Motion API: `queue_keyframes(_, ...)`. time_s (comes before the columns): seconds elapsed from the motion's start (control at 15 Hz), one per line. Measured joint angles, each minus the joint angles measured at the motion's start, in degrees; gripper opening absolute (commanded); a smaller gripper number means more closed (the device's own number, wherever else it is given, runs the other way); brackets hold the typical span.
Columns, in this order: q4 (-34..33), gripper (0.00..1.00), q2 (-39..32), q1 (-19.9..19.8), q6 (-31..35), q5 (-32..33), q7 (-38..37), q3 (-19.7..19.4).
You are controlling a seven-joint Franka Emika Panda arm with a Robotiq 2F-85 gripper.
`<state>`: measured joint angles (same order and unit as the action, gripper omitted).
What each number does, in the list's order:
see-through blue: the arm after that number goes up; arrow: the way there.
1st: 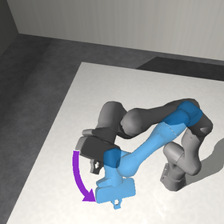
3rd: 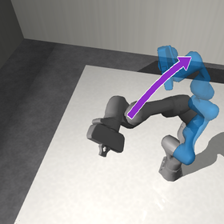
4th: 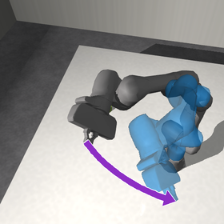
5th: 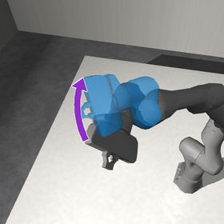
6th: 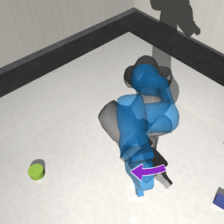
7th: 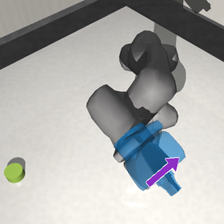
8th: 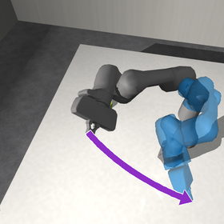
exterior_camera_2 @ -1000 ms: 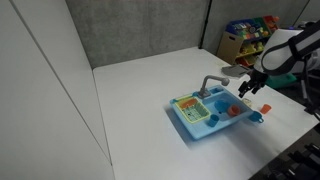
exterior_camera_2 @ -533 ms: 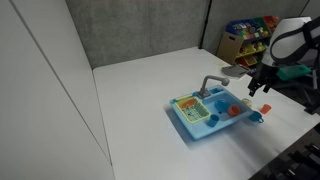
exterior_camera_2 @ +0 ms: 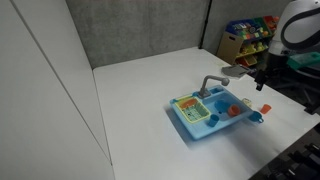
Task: Pick up the orange mug and put it in the sink
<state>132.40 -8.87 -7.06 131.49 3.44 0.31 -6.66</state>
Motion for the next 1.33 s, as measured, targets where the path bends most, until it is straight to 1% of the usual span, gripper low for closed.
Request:
queue_keyframes(0.8, 0.1, 1.0, -0.99, 0.45, -0.2, 0.0, 0.04, 0.24)
queue_keyframes(1.0, 0.11, 1.0, 0.75, 1.24, -1.88, 0.0, 0.04, 0.45)
queue_keyframes(1.33, 0.47, 1.0, 7.49, 2.37, -7.0, 0.23, 0.06, 1.26)
